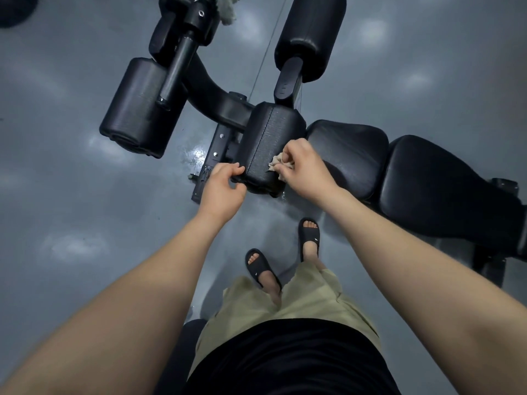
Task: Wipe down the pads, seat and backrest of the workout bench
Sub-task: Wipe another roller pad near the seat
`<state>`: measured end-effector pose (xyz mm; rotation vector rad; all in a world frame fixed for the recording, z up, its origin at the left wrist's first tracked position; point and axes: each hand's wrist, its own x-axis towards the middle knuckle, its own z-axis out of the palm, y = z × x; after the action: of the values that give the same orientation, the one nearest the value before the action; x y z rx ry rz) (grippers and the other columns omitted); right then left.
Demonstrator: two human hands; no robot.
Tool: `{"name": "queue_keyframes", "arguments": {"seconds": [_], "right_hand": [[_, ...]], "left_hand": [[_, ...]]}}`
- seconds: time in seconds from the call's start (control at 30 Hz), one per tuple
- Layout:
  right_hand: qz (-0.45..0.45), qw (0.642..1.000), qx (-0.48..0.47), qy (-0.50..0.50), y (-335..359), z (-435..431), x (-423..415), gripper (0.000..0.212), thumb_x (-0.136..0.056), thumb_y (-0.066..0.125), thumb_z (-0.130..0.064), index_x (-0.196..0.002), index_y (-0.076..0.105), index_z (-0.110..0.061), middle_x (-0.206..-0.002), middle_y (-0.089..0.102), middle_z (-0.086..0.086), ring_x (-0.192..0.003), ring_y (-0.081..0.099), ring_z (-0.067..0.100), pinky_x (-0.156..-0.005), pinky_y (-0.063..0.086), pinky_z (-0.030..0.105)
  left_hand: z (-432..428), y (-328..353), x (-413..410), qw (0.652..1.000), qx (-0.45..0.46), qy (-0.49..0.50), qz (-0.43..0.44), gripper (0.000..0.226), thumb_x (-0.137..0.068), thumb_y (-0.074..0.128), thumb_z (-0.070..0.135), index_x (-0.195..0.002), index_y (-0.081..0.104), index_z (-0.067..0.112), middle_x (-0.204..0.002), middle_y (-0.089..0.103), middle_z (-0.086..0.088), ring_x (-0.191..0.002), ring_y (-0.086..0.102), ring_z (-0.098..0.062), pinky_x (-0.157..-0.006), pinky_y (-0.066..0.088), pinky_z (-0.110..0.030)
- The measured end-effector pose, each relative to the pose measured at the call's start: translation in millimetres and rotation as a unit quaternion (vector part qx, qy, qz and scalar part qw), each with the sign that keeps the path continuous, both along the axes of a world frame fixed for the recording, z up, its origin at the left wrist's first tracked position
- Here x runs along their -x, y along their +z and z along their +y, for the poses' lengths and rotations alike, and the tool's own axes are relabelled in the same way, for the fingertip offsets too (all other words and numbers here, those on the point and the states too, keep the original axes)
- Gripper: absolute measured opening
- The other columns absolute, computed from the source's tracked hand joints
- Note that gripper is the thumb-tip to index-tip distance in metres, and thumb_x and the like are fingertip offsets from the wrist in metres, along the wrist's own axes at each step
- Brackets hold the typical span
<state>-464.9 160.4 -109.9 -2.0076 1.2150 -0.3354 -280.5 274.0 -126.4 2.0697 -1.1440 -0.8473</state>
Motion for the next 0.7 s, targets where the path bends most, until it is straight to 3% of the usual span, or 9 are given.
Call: {"name": "queue_keyframes", "arguments": {"seconds": [0.03, 0.1, 0.17, 0.23, 0.27, 0.33, 0.43, 0.53, 0.7], "right_hand": [[-0.002, 1.000, -0.006, -0.009, 2, -5, -1, 0.019, -0.090, 0.068, -0.020, -0.092, 0.050, -0.018, -0.096, 0.048, -0.004, -0.080, 0.052, 0.002, -0.075, 0.045, 0.020], [-0.015, 0.999, -0.003, -0.044, 8, -19, -4, 0.016, -0.095, 0.061, -0.021, -0.109, 0.053, -0.019, -0.105, 0.050, -0.002, -0.083, 0.056, 0.003, -0.072, 0.045, 0.018], [-0.033, 0.996, 0.003, -0.087, 18, -34, -8, 0.025, -0.099, 0.058, -0.019, -0.124, 0.057, -0.016, -0.110, 0.048, 0.004, -0.080, 0.057, -0.006, -0.066, 0.038, 0.004], [-0.071, 0.989, 0.014, -0.130, 24, -52, -15, 0.024, -0.101, 0.057, -0.015, -0.123, 0.062, -0.010, -0.109, 0.045, 0.007, -0.068, 0.055, -0.019, -0.059, 0.039, -0.001], [-0.088, 0.984, 0.019, -0.151, 25, -62, -19, 0.021, -0.101, 0.057, -0.015, -0.120, 0.064, -0.010, -0.108, 0.044, 0.006, -0.064, 0.058, -0.016, -0.058, 0.045, 0.003], [-0.091, 0.981, 0.044, -0.165, 18, -77, -25, 0.019, -0.100, 0.059, -0.020, -0.116, 0.068, -0.014, -0.108, 0.043, 0.003, -0.067, 0.066, 0.002, -0.070, 0.059, 0.026], [-0.012, 0.993, 0.051, -0.107, -4, -77, -28, 0.030, -0.098, 0.058, -0.027, -0.123, 0.069, -0.016, -0.113, 0.048, 0.006, -0.103, 0.058, 0.027, -0.099, 0.048, 0.034], [0.009, 0.994, 0.107, -0.032, -15, -54, -21, 0.031, -0.095, 0.057, -0.022, -0.123, 0.069, -0.016, -0.114, 0.053, 0.013, -0.101, 0.049, 0.035, -0.096, 0.045, 0.039], [-0.016, 0.985, 0.149, 0.084, -19, -47, -2, 0.035, -0.090, 0.060, -0.014, -0.125, 0.068, -0.013, -0.111, 0.053, 0.014, -0.095, 0.052, 0.036, -0.093, 0.046, 0.037]], "left_hand": [[0, 1, 1, 1.000, 0.001, 0.003, 0.000, 0.034, -0.081, 0.060, -0.003, -0.112, 0.070, 0.008, -0.123, 0.059, -0.003, -0.116, 0.055, -0.007, -0.106, 0.037, -0.012], [1, 2, 4, 1.000, 0.000, 0.006, 0.009, 0.032, -0.081, 0.060, 0.006, -0.112, 0.069, 0.010, -0.122, 0.058, 0.000, -0.116, 0.054, -0.002, -0.109, 0.042, -0.024], [4, 4, 8, 1.000, -0.004, 0.002, 0.015, 0.035, -0.080, 0.057, 0.016, -0.113, 0.069, 0.011, -0.119, 0.054, 0.006, -0.119, 0.055, -0.008, -0.105, 0.048, -0.039], [4, 6, 13, 1.000, -0.003, -0.005, 0.007, 0.035, -0.081, 0.056, 0.018, -0.114, 0.068, 0.013, -0.119, 0.053, 0.008, -0.121, 0.055, -0.014, -0.101, 0.050, -0.044], [4, 6, 15, 1.000, -0.001, -0.009, -0.003, 0.035, -0.081, 0.056, 0.017, -0.114, 0.068, 0.013, -0.120, 0.053, 0.007, -0.121, 0.055, -0.017, -0.100, 0.050, -0.045], [4, 4, 18, 0.999, 0.008, -0.023, -0.036, 0.033, -0.082, 0.057, 0.013, -0.114, 0.068, 0.012, -0.121, 0.056, 0.000, -0.121, 0.054, -0.023, -0.101, 0.049, -0.042], [3, 0, 22, 0.998, 0.008, -0.024, -0.064, 0.030, -0.083, 0.062, 0.005, -0.112, 0.069, 0.009, -0.120, 0.058, -0.006, -0.118, 0.055, -0.028, -0.105, 0.042, -0.033], [0, -1, 20, 0.997, 0.001, -0.020, -0.079, 0.026, -0.084, 0.065, 0.003, -0.109, 0.070, 0.009, -0.117, 0.060, -0.006, -0.116, 0.056, -0.027, -0.104, 0.037, -0.024], [-6, 6, 17, 0.995, 0.015, -0.035, -0.096, 0.020, -0.082, 0.068, 0.004, -0.101, 0.071, 0.011, -0.110, 0.056, 0.003, -0.112, 0.056, -0.027, -0.099, 0.040, -0.028]]}}
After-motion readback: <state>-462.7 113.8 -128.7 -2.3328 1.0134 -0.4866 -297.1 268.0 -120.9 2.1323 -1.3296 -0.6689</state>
